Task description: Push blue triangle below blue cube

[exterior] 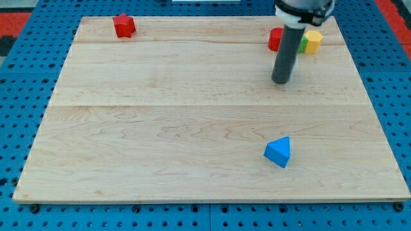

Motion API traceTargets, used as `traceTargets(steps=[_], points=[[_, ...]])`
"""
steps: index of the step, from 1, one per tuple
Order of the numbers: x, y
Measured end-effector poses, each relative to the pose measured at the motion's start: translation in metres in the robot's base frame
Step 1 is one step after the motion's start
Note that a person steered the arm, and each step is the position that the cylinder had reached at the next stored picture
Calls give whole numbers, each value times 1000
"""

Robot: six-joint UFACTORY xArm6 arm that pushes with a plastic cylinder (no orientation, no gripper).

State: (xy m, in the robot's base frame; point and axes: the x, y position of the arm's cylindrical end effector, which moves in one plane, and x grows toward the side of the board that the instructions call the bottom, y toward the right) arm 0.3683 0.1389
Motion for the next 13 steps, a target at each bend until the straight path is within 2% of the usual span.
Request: traceTargets(steps=[1, 2, 3, 4, 5, 6, 7, 8, 9, 12, 13], points=[[-10, 15], [80, 67], [199, 117], [243, 69], [201, 22], [175, 21], [214, 37], [209, -16], [169, -42], [24, -39], [4, -49]])
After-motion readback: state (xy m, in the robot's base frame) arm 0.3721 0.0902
